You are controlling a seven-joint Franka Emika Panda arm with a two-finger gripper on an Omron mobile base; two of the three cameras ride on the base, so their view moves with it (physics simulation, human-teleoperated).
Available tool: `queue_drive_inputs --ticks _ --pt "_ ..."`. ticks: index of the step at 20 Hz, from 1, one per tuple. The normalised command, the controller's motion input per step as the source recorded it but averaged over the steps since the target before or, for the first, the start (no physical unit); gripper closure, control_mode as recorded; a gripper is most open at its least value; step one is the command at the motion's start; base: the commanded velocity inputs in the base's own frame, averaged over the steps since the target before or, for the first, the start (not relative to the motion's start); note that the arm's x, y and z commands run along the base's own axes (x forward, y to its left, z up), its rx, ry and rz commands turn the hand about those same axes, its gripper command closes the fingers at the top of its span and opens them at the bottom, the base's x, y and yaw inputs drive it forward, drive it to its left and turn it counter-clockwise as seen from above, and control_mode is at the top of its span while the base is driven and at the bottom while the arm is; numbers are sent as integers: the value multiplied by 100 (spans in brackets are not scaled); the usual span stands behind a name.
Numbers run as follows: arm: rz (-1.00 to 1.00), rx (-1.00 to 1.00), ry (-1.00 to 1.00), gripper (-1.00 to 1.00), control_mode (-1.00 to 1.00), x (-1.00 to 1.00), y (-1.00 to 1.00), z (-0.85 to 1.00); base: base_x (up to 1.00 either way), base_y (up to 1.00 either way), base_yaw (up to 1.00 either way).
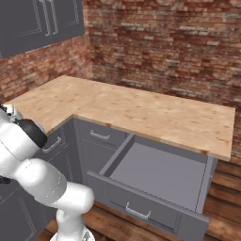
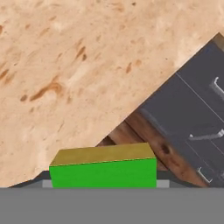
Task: Restock the sink supplies by placing the sponge and soap dispenser on the counter and next to the sink. Make sure the soap dispenser is upright.
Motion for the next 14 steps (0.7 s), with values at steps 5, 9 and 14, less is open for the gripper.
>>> queue_drive_inputs --ticks 5,9,14 --pt "13 0 4 100 -100 -10 100 -30 0 0 0" --pt "13 0 4 100 -100 -7 100 -38 0 0 0" --pt "9 0 4 100 -100 -2 97 -33 0 0 0"
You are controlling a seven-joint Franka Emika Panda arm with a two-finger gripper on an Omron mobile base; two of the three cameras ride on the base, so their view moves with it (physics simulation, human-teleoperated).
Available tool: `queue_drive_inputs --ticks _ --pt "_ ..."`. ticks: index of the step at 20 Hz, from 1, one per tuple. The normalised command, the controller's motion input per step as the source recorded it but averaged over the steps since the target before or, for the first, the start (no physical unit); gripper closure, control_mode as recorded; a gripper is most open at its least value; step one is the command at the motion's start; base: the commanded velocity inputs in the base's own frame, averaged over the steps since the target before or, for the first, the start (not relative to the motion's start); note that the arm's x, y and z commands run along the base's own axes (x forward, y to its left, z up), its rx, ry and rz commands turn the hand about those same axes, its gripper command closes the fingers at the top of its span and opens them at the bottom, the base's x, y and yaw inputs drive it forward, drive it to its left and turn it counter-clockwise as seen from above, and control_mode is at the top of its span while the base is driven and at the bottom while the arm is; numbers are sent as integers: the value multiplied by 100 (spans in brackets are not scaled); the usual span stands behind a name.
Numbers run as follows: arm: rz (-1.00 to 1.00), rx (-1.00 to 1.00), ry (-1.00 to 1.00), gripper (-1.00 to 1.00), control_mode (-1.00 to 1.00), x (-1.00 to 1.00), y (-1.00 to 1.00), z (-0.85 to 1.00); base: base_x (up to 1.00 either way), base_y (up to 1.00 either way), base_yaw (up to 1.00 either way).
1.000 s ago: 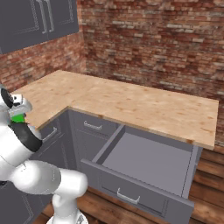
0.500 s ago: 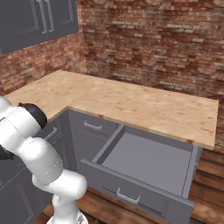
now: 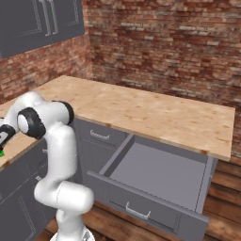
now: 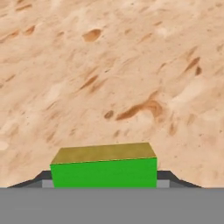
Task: Restock the sink supplies by placing the sponge and soap dispenser on the counter and next to the sink. Make sure the soap dispenser is upright.
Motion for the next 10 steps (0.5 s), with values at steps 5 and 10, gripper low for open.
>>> queue_drive_inputs --ticks 5,10 --pt "1 -4 1 100 -100 -31 71 4 0 0 0" --pt "0 -9 5 100 -100 -26 59 26 0 0 0"
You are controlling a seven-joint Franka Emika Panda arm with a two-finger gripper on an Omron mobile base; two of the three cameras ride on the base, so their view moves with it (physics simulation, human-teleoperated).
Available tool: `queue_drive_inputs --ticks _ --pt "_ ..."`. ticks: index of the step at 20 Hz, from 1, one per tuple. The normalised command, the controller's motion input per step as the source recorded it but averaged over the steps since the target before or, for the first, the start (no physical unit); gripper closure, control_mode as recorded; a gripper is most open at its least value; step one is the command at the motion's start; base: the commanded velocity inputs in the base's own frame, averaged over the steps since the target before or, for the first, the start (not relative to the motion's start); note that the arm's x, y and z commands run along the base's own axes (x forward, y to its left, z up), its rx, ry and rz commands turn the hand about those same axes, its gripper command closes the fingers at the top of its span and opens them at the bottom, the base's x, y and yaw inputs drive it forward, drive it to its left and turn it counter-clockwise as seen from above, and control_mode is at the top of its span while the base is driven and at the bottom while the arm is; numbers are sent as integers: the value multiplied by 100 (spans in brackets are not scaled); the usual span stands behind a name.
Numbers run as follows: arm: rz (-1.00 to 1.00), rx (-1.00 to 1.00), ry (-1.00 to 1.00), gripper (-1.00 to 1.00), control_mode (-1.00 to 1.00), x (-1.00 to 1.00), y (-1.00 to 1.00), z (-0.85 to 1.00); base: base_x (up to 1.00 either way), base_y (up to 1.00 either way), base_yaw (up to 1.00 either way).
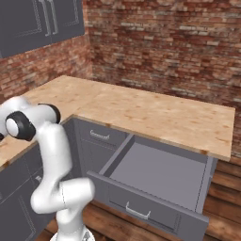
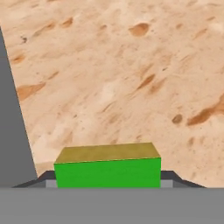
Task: Restock the sink supplies by placing the sponge and soap dispenser on the counter and next to the sink. Make sure the soap dispenser is upright.
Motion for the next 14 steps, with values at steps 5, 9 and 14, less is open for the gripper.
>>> queue_drive_inputs --ticks 5,9,14 --pt "-1 -9 7 100 -100 4 30 26 0 0 0" --pt "-5 -6 11 100 -100 22 17 20 0 0 0" --pt "0 -11 7 100 -100 11 54 0 0 0 0"
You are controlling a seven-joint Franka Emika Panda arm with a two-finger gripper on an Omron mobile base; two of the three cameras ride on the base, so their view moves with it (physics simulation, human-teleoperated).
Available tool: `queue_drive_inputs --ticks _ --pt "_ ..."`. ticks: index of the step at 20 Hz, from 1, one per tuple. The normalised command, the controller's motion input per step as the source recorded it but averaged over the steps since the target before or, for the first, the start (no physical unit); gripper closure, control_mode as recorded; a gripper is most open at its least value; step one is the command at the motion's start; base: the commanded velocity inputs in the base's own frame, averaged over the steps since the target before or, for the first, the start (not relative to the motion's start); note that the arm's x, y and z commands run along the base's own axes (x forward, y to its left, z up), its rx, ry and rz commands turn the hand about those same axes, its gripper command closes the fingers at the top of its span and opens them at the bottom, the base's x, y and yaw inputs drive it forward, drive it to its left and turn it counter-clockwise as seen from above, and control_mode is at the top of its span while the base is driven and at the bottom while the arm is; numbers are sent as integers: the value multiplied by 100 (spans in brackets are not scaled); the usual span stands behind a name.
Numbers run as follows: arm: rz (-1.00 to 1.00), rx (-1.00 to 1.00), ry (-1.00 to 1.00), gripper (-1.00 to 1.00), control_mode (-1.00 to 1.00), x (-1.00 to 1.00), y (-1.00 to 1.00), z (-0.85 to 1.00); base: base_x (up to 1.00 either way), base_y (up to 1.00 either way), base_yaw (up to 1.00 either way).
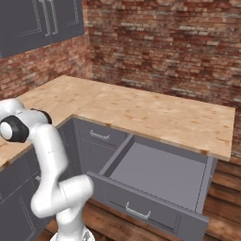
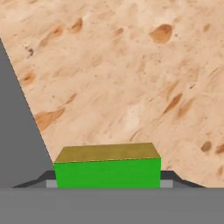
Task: Restock the sink supplies by placing the sponge and soap dispenser on the counter and next to the sink. Make sure the soap dispenser is upright.
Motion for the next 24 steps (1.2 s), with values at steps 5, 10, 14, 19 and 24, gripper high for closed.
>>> queue_drive_inputs --ticks 5,10,14,19,24 --pt "0 -14 2 100 -100 17 47 -3 0 0 0" --pt "0 -11 0 100 -100 13 28 -2 0 0 0" --pt "0 -11 0 100 -100 2 19 -38 0 0 0" --pt "0 -5 0 -100 -100 -10 2 -66 0 0 0" --pt "0 1 0 -100 -100 4 -12 -10 0 0 0"
